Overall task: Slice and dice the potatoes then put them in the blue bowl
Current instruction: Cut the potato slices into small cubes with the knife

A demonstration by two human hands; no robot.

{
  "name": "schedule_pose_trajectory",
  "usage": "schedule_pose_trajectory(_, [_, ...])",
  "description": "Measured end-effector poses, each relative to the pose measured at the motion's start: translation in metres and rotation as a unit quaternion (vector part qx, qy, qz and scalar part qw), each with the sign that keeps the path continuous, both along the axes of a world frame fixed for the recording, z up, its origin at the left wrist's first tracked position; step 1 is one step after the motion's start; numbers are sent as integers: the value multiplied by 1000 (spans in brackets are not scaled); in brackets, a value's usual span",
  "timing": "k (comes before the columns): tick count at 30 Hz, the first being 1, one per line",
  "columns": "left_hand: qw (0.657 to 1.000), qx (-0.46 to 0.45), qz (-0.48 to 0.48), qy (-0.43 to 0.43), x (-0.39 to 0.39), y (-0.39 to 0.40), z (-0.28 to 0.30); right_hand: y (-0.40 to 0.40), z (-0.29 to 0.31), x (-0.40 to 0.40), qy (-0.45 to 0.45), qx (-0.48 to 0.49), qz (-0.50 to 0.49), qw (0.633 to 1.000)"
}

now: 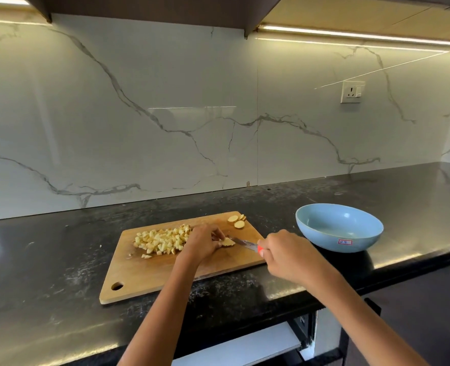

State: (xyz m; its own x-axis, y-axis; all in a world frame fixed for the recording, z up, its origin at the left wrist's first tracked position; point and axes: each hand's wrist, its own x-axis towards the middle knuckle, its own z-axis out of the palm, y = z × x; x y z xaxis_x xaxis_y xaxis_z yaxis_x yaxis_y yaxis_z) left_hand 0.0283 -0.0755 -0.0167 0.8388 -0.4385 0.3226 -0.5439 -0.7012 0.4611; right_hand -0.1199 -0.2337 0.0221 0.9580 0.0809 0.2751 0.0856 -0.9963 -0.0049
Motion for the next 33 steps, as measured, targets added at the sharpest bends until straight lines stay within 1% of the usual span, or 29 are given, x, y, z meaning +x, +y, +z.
schedule_pose_trajectory(2, [1000, -1, -13, -7, 1, 0, 0, -8, 2, 4, -8, 8, -12, 1000])
schedule_pose_trajectory(6, [996, 4, -88, 17, -4, -6, 2, -19, -10, 20, -32, 46, -46, 997])
schedule_pose_trajectory(8, [994, 18, -103, 18, -5, -9, 2, -20, -20, 26, -33, 60, -64, 996])
schedule_pose_trajectory(12, [995, 39, -92, 19, -1, -12, 1, -20, -31, 31, -31, 75, -67, 994])
schedule_pose_trajectory(15, [995, 46, -83, 4, 0, -13, 0, -18, -31, 32, -27, 85, -61, 994])
schedule_pose_trajectory(22, [997, 30, -61, -29, -7, -11, 0, -6, -32, 24, -17, 70, -56, 996])
schedule_pose_trajectory(26, [998, -14, -56, 3, -7, -4, 4, 0, -34, 23, -19, 65, -59, 996])
schedule_pose_trajectory(33, [998, 1, -59, 1, -8, 1, 5, 18, -38, 22, -38, 61, -36, 997])
